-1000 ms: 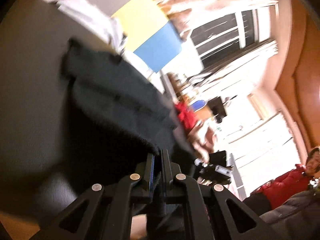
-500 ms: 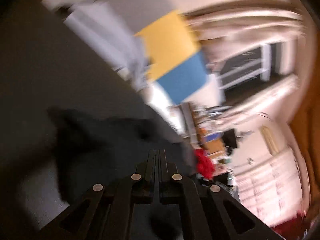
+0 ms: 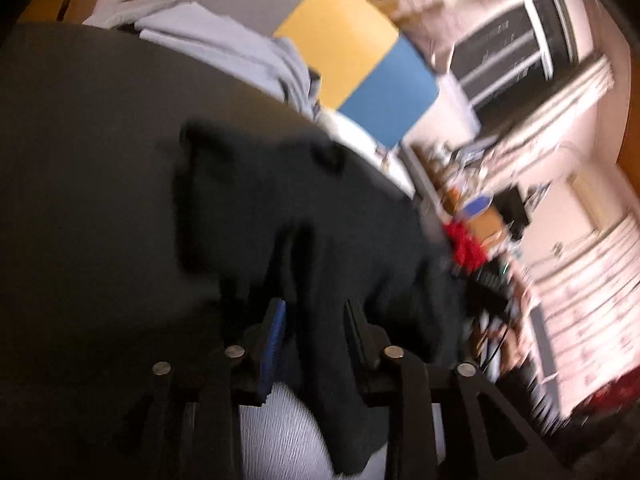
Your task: Fold clothes
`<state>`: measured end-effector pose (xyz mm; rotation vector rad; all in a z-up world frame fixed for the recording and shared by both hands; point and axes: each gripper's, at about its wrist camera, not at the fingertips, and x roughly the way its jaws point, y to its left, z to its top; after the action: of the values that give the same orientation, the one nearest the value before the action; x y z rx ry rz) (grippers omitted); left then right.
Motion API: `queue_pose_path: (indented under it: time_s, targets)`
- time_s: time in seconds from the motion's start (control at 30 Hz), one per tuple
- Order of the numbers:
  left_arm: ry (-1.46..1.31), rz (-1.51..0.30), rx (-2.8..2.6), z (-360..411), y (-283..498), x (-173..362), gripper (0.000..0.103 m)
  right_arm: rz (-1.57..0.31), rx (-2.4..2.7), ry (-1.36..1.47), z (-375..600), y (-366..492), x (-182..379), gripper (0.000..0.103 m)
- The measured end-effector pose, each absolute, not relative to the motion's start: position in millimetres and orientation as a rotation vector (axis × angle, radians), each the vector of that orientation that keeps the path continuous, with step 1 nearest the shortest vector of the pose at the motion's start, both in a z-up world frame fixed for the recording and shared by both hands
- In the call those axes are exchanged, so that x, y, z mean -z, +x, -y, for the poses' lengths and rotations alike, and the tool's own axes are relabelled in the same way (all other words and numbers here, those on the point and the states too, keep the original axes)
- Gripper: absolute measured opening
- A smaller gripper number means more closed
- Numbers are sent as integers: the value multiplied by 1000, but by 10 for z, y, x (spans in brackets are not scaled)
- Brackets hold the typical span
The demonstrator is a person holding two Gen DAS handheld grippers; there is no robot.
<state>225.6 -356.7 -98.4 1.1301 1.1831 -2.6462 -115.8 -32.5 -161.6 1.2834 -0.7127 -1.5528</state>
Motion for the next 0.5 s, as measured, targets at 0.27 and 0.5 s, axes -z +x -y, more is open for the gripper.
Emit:
queue_pose_path:
  time_s: [0.27,0.5]
  targets:
    - [1124,-1191,2667,3329,2344,979,41,677,1569,1294,388,-1083,1591,9]
    - [1147,-1158,2630,3145,2347,1056,41,662,1575,1297,413,-1071,1576,11]
